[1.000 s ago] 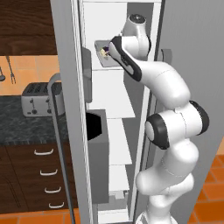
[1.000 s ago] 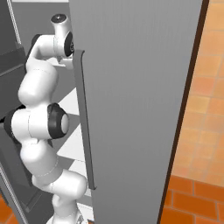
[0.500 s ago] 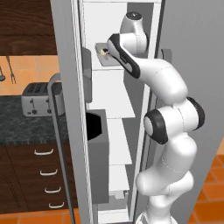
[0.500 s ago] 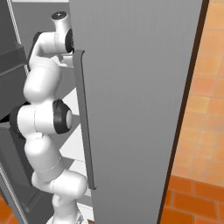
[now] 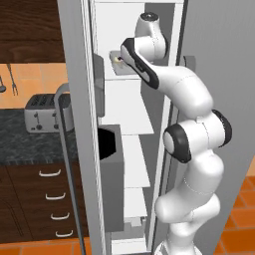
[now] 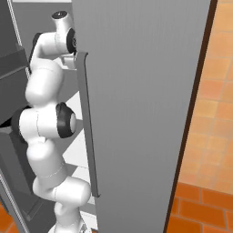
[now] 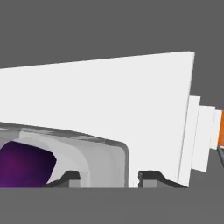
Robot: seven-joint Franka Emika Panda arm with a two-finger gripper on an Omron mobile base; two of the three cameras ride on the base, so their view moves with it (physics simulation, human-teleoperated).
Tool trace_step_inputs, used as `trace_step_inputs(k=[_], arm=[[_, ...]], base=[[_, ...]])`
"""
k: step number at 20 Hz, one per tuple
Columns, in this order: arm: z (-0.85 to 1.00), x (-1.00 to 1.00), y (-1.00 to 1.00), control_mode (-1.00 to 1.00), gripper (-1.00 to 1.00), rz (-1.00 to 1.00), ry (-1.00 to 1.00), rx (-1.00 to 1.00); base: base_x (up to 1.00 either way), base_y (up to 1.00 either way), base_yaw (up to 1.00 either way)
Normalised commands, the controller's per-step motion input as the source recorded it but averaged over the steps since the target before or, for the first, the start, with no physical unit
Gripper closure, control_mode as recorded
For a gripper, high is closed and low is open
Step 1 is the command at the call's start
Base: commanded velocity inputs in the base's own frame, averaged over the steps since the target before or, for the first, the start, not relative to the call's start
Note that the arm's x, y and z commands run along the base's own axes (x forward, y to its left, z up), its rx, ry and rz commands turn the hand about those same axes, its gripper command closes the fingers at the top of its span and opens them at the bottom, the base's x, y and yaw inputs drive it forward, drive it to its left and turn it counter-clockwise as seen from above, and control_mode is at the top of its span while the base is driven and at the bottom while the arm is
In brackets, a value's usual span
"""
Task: Take the meat container that has the fish and place it on the second highest rack of the freezer. Then take the vegetable container that has the mushroom and eggplant and place it on the highest rack of the freezer.
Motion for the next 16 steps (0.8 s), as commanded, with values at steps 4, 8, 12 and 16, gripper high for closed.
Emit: trace_step_inputs(k=[4, 8, 12, 16], arm=[[-0.19, -0.08, 0.0, -1.0, -1.0, 0.0, -0.1, 0.0], [0.0, 0.0, 0.0, -1.0, -1.0, 0.0, -0.24, 0.0], [0.14, 0.0, 0.0, -1.0, -1.0, 0.01, -0.35, 0.0], [0.06, -0.34, 0.0, -1.0, -1.0, 0.02, -0.3, 0.0]], base=[[0.0, 0.0, 0.0], [0.0, 0.0, 0.0], [0.0, 0.0, 0.0], [0.0, 0.0, 0.0]])
